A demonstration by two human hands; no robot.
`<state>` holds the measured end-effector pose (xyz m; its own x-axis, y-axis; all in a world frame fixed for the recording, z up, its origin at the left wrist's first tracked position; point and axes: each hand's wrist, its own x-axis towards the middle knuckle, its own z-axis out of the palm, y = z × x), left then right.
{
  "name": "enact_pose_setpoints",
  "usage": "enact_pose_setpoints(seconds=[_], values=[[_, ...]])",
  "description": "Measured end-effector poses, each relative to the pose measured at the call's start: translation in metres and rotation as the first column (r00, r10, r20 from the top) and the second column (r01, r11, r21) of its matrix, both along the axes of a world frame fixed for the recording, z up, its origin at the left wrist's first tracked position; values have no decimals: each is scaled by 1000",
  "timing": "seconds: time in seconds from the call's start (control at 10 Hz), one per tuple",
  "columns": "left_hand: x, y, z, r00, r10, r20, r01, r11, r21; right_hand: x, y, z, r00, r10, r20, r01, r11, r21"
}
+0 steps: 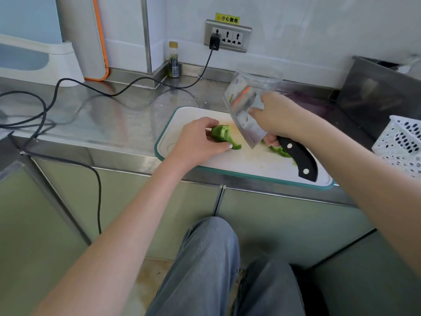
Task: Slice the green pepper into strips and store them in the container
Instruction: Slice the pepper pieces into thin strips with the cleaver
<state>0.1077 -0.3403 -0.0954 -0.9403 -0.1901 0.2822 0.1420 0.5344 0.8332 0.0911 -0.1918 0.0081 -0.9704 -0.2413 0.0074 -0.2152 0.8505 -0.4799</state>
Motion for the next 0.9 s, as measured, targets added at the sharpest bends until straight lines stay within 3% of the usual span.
enact_pose_setpoints(seconds=[0.2,0.5,0.9], values=[[2,0,3,1000,6,-8,-7,997,-73,1,-4,-11,999,35,35,-36,999,37],[3,2,4,1000,11,10,-10,993,-116,-1,-6,-16,998,60,-30,-58,996,63],[3,2,6,998,-3,56,8,997,-82,-5,-16,-36,996,48,-75,-36,988,151]])
